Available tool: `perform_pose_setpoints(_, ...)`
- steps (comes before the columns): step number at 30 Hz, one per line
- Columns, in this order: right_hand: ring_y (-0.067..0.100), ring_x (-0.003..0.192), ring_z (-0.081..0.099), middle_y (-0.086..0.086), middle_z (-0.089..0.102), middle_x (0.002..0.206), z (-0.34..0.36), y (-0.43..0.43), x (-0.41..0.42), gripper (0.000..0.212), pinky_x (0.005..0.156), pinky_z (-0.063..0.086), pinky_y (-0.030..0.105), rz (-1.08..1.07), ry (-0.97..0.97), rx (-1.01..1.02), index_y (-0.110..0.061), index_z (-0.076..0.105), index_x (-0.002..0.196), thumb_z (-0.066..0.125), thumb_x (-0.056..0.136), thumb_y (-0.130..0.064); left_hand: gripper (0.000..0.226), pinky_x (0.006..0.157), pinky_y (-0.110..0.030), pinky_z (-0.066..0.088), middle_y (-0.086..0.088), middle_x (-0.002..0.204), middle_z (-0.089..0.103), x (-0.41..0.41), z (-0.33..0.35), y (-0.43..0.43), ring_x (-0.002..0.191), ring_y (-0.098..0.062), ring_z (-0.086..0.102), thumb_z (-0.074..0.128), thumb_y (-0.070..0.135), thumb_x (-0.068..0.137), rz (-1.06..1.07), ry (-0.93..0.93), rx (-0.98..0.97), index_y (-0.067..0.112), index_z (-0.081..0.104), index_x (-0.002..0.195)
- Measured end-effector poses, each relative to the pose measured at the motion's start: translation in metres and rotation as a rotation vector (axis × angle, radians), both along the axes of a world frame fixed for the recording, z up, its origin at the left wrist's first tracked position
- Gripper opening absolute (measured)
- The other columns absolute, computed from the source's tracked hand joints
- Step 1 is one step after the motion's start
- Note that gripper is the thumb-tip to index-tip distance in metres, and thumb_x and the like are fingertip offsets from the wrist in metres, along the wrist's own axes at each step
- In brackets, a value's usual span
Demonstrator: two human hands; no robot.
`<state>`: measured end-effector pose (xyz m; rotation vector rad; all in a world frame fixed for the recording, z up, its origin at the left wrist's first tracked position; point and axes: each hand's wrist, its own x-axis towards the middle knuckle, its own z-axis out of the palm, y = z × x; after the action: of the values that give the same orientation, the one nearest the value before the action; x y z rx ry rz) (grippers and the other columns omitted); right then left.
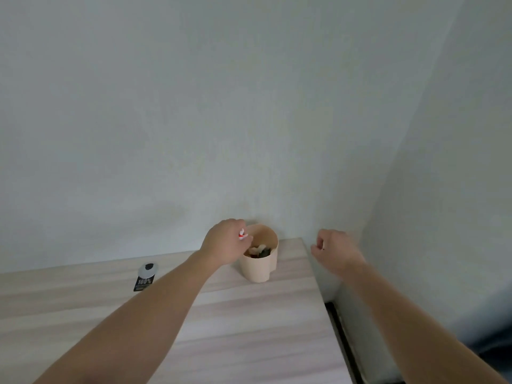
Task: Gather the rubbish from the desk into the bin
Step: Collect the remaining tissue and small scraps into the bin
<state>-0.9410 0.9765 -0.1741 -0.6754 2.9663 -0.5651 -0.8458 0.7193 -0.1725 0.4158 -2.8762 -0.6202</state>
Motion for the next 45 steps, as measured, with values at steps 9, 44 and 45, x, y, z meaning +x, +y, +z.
perform_pose_setpoints(9,0.021,0.074,0.049,-0.003,0.051,0.073,-0.035,0.016,-0.063,0.026,0.064,0.038,0.030,0.033,-0.104,0.014,-0.023,0.042,0.064,0.057,0.084,-0.031,0.021,0.062,-0.031,0.044,0.004,0.076,0.053,-0.076,-0.019,0.018,0.071,-0.017,0.054,0.068,0.035,0.075,0.014,-0.105,-0.009,0.026,0.050,0.071)
perform_pose_setpoints(44,0.020,0.075,0.053,-0.001,0.056,0.075,-0.071,-0.020,-0.111,0.017,0.066,0.041,0.030,0.069,-0.166,-0.010,-0.019,0.056,0.074,0.062,0.085,-0.030,0.038,0.090,-0.037,0.050,-0.002,0.127,0.059,-0.093,-0.055,-0.033,0.111,-0.022,0.058,0.048,0.035,0.095,0.059,-0.039,-0.116,0.019,0.055,0.128)
perform_pose_setpoints(45,0.020,0.074,0.053,0.000,0.056,0.075,-0.068,-0.024,-0.110,0.017,0.065,0.041,0.030,0.080,-0.152,-0.016,-0.020,0.055,0.073,0.062,0.084,-0.030,0.038,0.092,-0.038,0.049,-0.002,0.129,0.058,-0.087,-0.053,-0.036,0.112,-0.023,0.057,0.048,0.034,0.095,0.072,-0.042,-0.120,0.018,0.054,0.129)
